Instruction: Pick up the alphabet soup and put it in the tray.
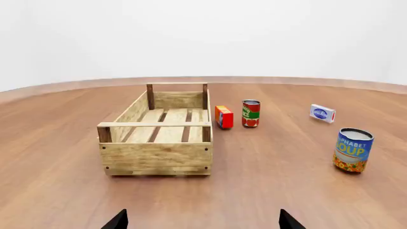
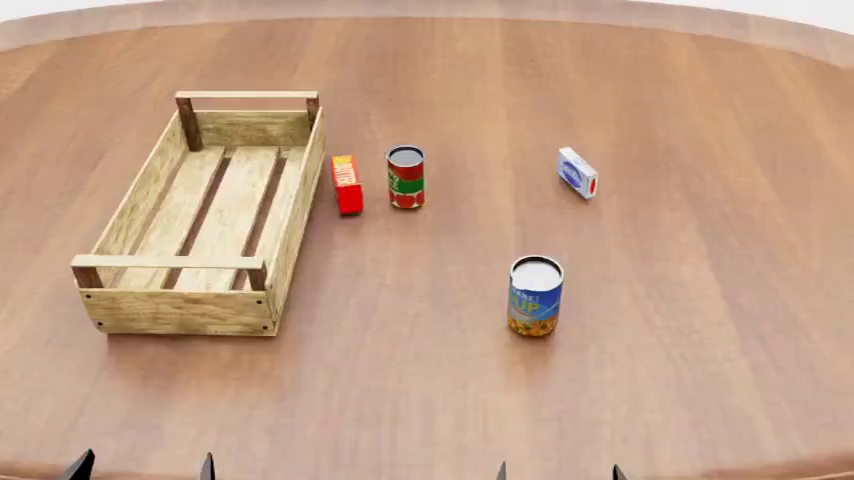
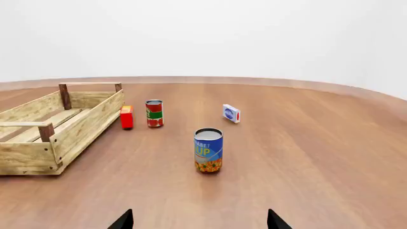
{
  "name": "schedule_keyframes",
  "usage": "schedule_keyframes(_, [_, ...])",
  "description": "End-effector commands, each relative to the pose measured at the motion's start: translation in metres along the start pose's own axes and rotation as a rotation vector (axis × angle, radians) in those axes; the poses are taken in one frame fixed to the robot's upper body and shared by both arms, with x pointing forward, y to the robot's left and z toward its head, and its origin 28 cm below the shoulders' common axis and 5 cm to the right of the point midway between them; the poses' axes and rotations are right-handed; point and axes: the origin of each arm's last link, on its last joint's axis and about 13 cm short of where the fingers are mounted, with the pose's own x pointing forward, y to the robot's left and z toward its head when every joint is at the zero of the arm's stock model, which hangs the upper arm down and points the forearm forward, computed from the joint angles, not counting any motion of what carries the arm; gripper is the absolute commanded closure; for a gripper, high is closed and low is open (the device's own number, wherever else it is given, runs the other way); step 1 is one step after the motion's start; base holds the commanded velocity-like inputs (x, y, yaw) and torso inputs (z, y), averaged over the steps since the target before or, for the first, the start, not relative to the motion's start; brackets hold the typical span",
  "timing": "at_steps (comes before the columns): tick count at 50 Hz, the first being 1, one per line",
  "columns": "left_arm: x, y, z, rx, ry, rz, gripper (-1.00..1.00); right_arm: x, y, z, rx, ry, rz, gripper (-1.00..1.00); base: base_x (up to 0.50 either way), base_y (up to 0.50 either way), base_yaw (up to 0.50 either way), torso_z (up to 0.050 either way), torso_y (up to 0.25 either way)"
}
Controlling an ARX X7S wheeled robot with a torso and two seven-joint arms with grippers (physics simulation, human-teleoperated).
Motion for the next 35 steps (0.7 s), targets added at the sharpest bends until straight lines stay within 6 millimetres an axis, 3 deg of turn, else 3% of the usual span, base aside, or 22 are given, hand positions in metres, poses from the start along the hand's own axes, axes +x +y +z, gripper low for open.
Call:
schedule_keyframes(1, [0.0,0.0,0.002,0.003,-0.007,0.001,-1.0,0.0,0.003,0.003,-0.001,0.015,0.013,-1.0,0.0,0.0,0.0,0.0,0.0])
schedule_keyframes(15, [-0.006,0.005,0.011,0.039,-0.037,0.024,-1.0,-0.004,0.004,0.016,-0.091,-0.024,0.011,-1.0,0.08,0.03,0.0,0.0,0.0])
schedule_keyframes(35, [-0.009,0.004,0.01,0.048,-0.04,0.01,-1.0,-0.002,0.005,0.02,-0.098,-0.03,0.022,-1.0,0.33,0.32,0.0,0.0,0.0])
